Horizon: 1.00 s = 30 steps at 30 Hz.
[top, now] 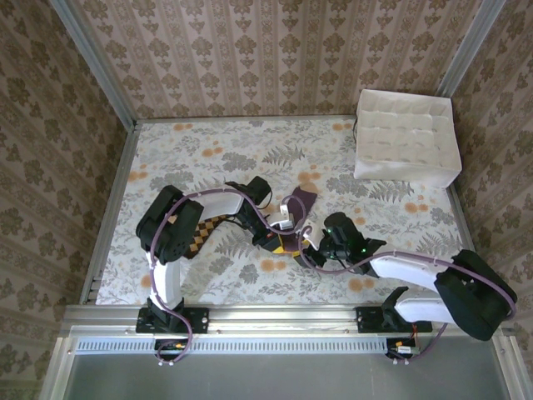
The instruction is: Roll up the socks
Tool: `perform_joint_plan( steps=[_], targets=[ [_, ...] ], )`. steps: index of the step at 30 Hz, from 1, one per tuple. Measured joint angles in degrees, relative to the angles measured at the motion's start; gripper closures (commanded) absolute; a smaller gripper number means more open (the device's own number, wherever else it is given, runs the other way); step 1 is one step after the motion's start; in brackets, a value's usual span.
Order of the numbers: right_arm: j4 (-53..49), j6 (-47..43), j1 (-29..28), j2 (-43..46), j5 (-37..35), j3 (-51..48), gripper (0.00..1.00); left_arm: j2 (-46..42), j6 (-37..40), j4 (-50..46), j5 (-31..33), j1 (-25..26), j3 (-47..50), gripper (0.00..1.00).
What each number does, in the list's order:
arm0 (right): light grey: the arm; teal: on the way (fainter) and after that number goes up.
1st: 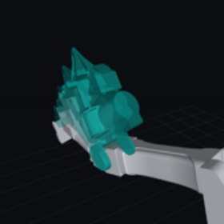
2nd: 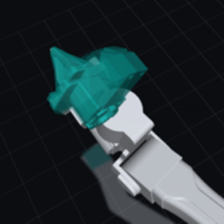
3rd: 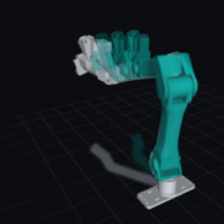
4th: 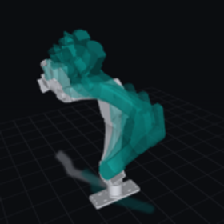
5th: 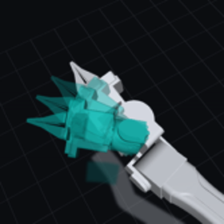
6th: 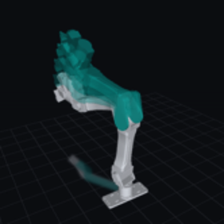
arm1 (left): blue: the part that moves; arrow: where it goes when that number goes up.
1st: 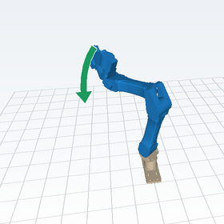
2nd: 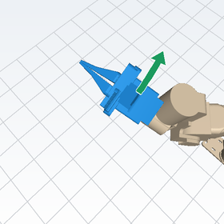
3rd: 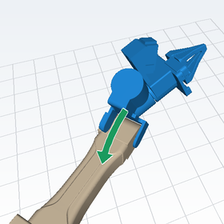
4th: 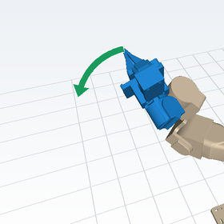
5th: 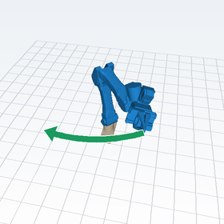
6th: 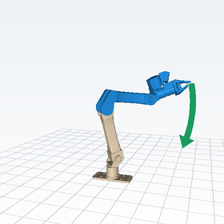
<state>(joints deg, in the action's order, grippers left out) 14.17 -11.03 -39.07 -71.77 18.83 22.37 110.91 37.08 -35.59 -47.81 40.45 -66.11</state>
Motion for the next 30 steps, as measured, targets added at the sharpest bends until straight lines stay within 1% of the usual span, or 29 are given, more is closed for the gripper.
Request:
perform_joint_plan(
  steps=[7,11,16,17,21,22,24,26,30],
  targets=[
    [3.3,-1.3,-0.3,-6.9,1.4,2.3,0.47,0.0,0.0,-1.0,-1.1,-0.4,-0.1,1.0],
    [4.5,-1.3,-0.4,-9.3,3.3,2.4,0.51,0.1,-0.1,-1.5,-1.1,-1.2,-0.1,1.0],
    [5.4,-0.8,-0.4,-11.7,5.8,2.6,0.62,0.1,-0.5,-1.5,-1.3,-2.2,-0.1,1.0],
    [5.4,-0.7,-0.4,-11.9,5.9,2.6,0.66,0.1,-0.5,-1.5,-1.5,-2.3,-0.1,1.0],
    [5.3,-0.3,-0.4,-12.9,6.1,2.8,0.88,0.0,-0.8,-1.1,-1.7,-2.3,0.1,1.0],
    [5.0,-0.1,-0.4,-13.1,6.1,3.1,0.91,0.0,-1.0,-0.7,-1.7,-2.3,0.3,1.0],
    [3.8,0.9,-0.4,-13.5,6.4,3.8,0.96,0.0,-1.7,0.5,-1.8,-2.4,1.2,1.0],
    [2.2,2.1,-0.4,-13.7,6.8,4.9,1.0,-0.6,-2.9,2.3,-1.9,-2.7,2.5,0.97],
    [-1.4,5.3,-0.2,-14.3,7.7,7.1,1.0,-4.2,-5.2,8.9,-1.2,-3.1,7.9,0.88]
  ],
)
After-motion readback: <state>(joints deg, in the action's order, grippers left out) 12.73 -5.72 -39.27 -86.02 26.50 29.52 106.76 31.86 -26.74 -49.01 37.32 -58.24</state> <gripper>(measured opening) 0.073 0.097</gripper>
